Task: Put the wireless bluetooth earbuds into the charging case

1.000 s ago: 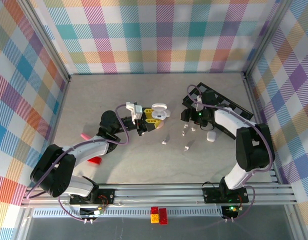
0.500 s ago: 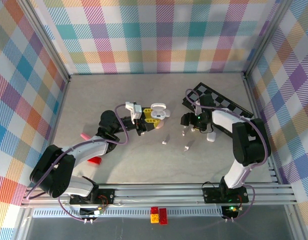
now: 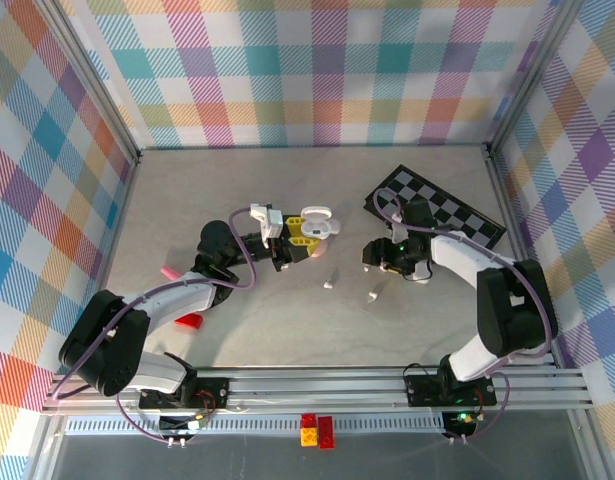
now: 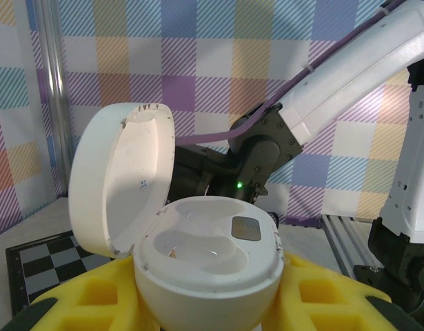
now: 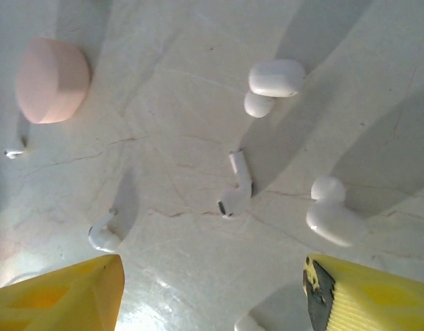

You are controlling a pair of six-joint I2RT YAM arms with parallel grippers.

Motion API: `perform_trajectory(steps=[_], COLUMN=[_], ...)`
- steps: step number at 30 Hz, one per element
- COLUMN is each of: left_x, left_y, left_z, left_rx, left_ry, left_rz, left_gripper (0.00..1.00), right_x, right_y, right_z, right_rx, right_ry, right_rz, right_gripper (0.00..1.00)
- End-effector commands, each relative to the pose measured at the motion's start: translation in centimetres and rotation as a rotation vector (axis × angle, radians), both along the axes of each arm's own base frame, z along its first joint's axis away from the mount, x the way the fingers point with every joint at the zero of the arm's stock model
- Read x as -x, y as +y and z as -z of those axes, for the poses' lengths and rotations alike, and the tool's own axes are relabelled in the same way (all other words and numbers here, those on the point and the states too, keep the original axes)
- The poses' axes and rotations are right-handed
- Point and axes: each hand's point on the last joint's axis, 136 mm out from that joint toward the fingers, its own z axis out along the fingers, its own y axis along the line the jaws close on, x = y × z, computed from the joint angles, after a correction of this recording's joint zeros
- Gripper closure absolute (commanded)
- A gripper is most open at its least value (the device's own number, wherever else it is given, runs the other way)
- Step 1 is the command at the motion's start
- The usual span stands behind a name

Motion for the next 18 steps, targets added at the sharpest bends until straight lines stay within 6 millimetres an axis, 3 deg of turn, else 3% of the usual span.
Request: perform_trajectory(steps=[1,6,13,18], left_x=[0.7,0.8,0.8,0.9], left_y=[0.6,0.7,1.2,1.6], left_z=[-1.4,-1.2,-0.9,-0.6], left_rx=[0.018,0.013,0.010,0.001], left_ry=[-0.061,-0.060,-0.055,-0.052], left_rz=[0.007,0.001,-0.017,-0.030], left_gripper=[0.66,0.66,0.66,0.66], right_x=[0.4,-1.5,-6.0,-6.8], right_y=[-0.4,-0.2,0.9,1.8], right_z=[-0.3,-0.4,0.5,1.6], right_rx=[0.021,0.029,0.040,0.003], right_ry=[-0.020,-0.051,-0.055,0.018], right_rz=[0.009,0.016,-0.004,0.018], right_gripper=[0.31,0.29,0.29,0.30])
